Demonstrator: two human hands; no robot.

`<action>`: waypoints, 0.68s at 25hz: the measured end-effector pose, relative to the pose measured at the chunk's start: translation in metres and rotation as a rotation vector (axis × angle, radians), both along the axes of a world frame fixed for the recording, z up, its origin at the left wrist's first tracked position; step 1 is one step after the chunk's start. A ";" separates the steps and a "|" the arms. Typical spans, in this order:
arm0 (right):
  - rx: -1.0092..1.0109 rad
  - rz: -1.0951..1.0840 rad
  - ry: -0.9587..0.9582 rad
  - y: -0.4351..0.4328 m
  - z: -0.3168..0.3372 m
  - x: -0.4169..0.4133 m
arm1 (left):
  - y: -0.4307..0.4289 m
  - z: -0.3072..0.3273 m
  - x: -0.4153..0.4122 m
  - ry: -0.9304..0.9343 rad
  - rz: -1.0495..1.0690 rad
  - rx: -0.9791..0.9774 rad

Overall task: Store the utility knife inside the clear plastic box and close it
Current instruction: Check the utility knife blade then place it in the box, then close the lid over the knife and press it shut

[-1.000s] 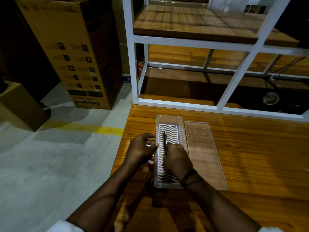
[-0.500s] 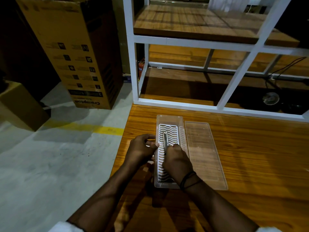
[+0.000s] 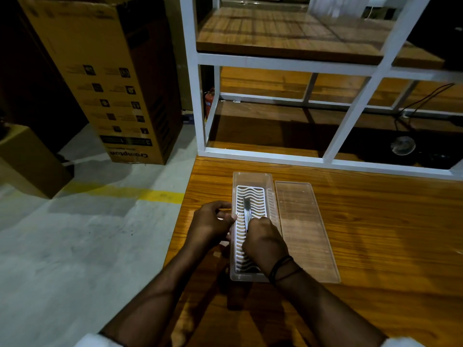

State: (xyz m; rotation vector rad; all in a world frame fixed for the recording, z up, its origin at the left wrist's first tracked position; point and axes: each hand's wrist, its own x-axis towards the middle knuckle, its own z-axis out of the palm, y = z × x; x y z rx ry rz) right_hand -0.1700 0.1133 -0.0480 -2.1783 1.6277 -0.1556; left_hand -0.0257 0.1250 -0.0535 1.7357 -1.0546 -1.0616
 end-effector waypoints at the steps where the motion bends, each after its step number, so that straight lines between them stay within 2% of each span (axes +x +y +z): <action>1: -0.007 0.000 0.003 0.001 0.001 0.000 | 0.000 0.000 0.000 -0.001 0.003 0.001; 6: -0.299 0.013 -0.141 -0.007 0.002 -0.014 | 0.000 0.000 0.001 -0.001 0.009 0.021; 7: -0.309 -0.016 -0.175 -0.012 0.004 -0.023 | -0.001 -0.001 0.002 0.000 0.008 0.022; 9: -0.320 -0.138 -0.242 -0.022 0.011 -0.041 | 0.000 -0.001 0.002 -0.010 -0.002 0.018; 11: -0.276 -0.322 -0.228 -0.032 0.011 -0.064 | -0.001 0.000 0.003 -0.008 -0.001 0.025; 13: -0.078 -0.474 -0.072 -0.039 0.006 -0.083 | -0.002 0.001 0.003 -0.013 -0.001 0.041; 15: 0.089 -0.551 0.216 -0.034 0.000 -0.096 | -0.004 0.000 0.003 -0.022 0.003 0.053; 17: 0.130 -0.583 0.355 -0.027 0.000 -0.102 | -0.005 -0.002 0.002 -0.039 0.016 0.075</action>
